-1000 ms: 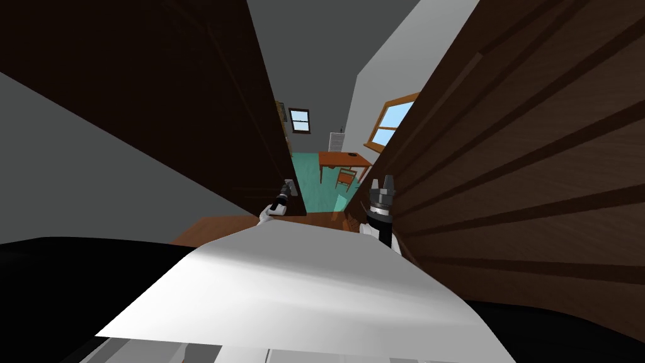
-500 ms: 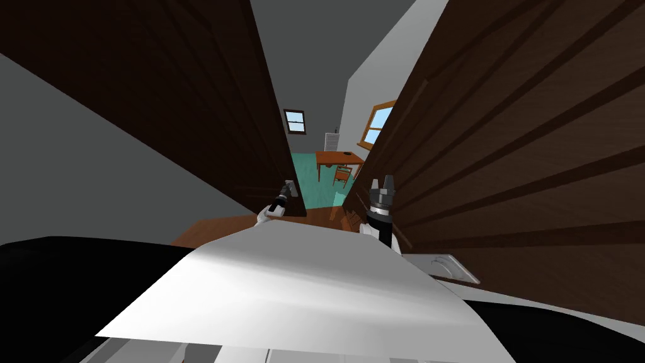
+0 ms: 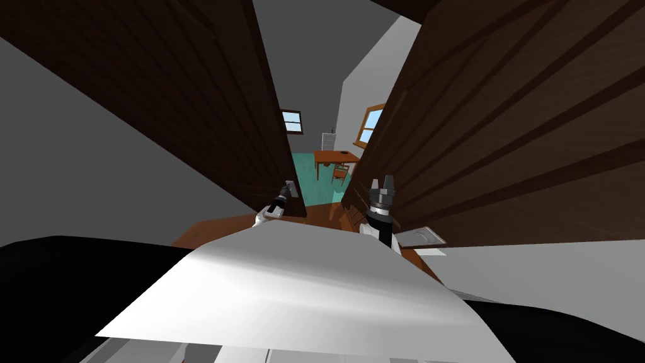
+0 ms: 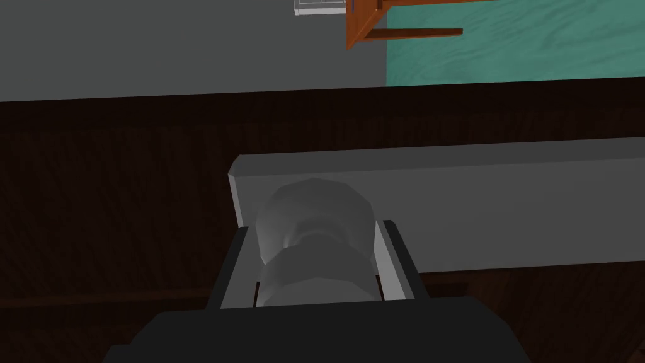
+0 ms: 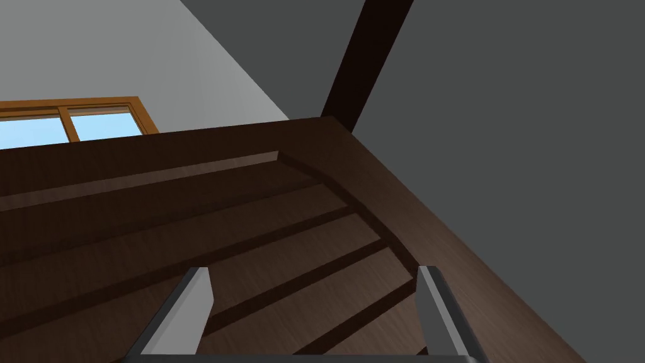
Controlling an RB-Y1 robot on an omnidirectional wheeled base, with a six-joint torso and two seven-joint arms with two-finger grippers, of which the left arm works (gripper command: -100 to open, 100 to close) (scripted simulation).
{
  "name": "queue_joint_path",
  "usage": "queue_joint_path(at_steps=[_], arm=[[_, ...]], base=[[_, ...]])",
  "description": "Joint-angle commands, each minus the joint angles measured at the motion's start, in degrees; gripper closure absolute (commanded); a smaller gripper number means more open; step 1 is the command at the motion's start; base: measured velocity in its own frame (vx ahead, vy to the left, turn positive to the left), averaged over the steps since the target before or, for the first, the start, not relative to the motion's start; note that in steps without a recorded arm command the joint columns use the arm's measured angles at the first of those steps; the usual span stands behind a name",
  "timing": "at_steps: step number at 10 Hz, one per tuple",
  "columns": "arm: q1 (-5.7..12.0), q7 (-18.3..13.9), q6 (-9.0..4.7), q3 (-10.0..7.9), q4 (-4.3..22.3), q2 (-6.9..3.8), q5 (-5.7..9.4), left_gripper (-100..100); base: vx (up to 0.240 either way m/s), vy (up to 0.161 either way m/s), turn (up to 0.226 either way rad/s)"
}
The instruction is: Pull the door open
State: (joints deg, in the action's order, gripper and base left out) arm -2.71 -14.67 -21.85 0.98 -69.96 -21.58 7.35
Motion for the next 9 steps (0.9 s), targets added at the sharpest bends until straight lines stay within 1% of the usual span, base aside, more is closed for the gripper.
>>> queue_joint_path(at_steps=[1,2,3,4,5,7,8,9], arm=[[-1.08,-0.98,-0.79,1.0,-0.95,-1.19,0.13,100],[-1.72,-1.52,-1.22,1.57,-1.48,-1.91,0.22,100],[-2.73,-2.38,-1.91,2.48,-2.32,-3.07,0.36,100],[-3.4,-2.94,-2.36,3.07,-2.87,-3.82,0.45,100],[-4.31,-3.71,-2.97,3.88,-3.61,-4.86,0.58,100],[-5.45,-4.69,-3.74,4.91,-4.56,-6.16,0.74,100],[-5.03,-4.25,-3.26,4.8,-4.22,-5.57,0.62,100],[-6.96,-5.24,-5.08,5.45,-4.41,-7.08,0.68,100]], base=[[-0.246,0.114,-0.162],[-0.238,0.116,-0.143],[-0.225,0.135,-0.175],[-0.266,0.113,-0.146],[-0.273,0.092,-0.137],[-0.227,0.09,-0.098],[-0.109,0.018,-0.018],[-0.047,0.01,-0.013]])
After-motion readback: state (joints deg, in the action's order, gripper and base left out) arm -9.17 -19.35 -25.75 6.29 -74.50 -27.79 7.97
